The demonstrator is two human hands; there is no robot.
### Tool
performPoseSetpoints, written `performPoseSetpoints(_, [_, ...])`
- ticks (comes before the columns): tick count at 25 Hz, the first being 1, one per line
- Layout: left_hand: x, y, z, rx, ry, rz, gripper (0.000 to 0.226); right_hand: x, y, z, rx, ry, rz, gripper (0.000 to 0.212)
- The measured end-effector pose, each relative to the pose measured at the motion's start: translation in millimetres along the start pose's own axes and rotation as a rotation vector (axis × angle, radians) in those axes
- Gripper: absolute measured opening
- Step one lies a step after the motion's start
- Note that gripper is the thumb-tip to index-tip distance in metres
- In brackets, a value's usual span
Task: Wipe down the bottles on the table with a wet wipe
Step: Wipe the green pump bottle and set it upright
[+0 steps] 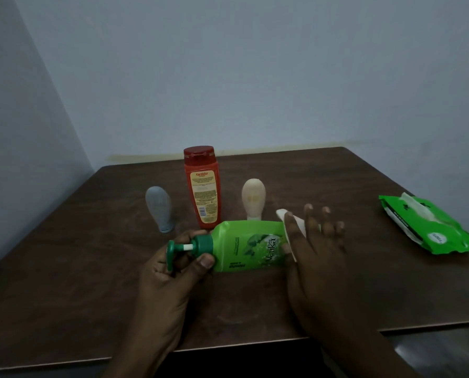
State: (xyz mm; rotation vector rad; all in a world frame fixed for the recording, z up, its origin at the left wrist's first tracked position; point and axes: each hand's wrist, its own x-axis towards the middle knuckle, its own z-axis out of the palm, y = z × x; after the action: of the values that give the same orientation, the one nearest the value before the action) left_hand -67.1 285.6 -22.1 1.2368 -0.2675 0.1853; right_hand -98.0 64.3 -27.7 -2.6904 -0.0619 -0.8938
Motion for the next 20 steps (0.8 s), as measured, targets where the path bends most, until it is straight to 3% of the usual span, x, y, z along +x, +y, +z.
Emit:
performPoseSetpoints(5, [1, -6, -2, 0.052, 0.015, 0.023, 0.074, -9, -32, -8, 0.176, -0.069, -0.194, 0.064])
performPoseSetpoints(9, [-1, -6, -1, 0.036, 0.013, 0.001, 0.077, -13, -37, -17, 0.171, -0.132, -0.378, 0.062])
performPoseSetpoints(16, [-6, -5, 3, 0.027, 0.021, -0.004, 0.037, 0, 8, 7, 0.155, -0.004, -0.008, 0.060])
performPoseSetpoints(20, [-5, -4, 1, 0.021, 0.013, 0.024, 0.034, 1, 5, 10, 0.109, 0.065, 0.070, 0.056])
